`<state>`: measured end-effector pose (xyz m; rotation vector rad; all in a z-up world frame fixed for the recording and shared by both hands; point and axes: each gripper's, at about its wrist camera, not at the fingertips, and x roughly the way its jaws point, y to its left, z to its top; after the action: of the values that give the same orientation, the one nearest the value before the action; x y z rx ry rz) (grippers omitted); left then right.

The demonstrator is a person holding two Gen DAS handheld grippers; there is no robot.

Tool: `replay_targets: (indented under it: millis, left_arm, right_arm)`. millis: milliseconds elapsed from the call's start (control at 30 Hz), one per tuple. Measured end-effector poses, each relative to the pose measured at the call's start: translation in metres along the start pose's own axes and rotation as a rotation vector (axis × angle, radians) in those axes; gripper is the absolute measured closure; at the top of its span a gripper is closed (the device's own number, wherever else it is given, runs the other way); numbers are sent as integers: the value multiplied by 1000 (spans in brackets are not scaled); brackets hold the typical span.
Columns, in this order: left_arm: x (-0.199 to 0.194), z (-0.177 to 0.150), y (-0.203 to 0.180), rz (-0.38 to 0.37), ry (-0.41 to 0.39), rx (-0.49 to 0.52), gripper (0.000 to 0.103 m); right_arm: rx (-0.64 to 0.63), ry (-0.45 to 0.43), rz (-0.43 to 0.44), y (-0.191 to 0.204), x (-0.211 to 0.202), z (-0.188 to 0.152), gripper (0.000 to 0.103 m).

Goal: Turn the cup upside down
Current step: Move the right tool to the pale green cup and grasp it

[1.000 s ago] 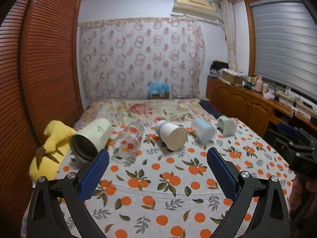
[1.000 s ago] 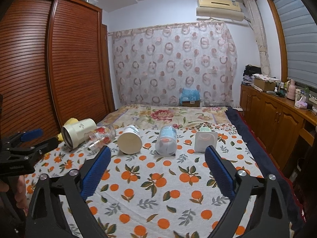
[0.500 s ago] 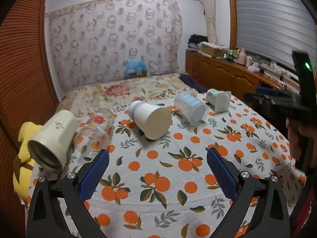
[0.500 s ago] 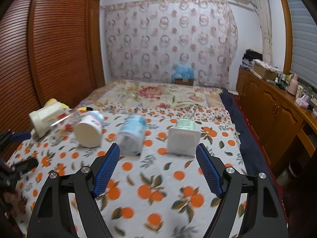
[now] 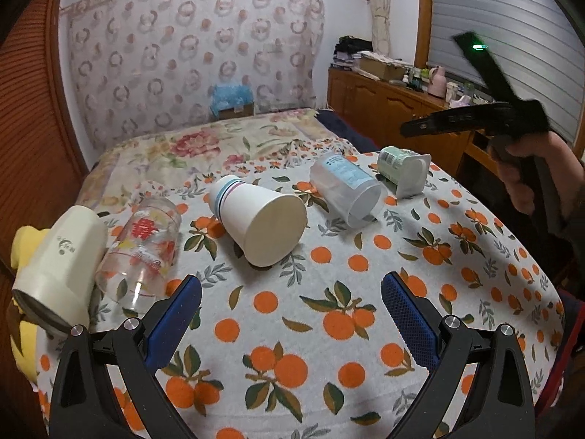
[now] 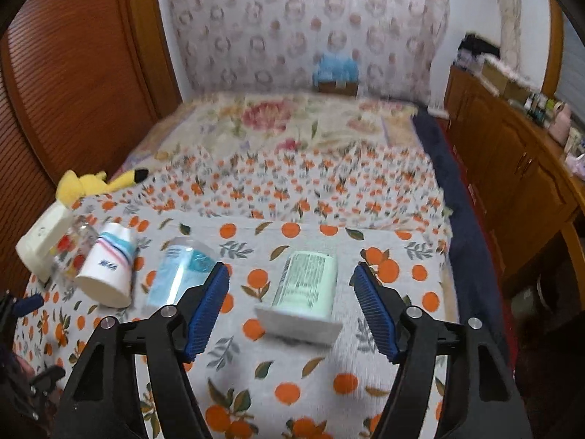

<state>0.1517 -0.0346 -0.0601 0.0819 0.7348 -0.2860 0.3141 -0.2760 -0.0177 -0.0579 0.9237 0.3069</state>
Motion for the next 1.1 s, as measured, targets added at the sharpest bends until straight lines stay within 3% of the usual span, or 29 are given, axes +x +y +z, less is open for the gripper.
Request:
replay_targets:
  millis: [367,433,800,1100]
  left_arm:
    - [11,12,6,-9,46,-3,8]
    - [13,12,7,-13,44,-2,8]
    - [3,1,11,-19,31,-4,8]
    - [-27,-19,19,27,-13,-28,8]
  right_arm:
    - [64,244,13,-19,67,18,43]
    - [78,267,22,-22,71,17,50]
    - [58,222,20,-12,44,7,53]
    - [-62,137,109,48,-19,-26,53]
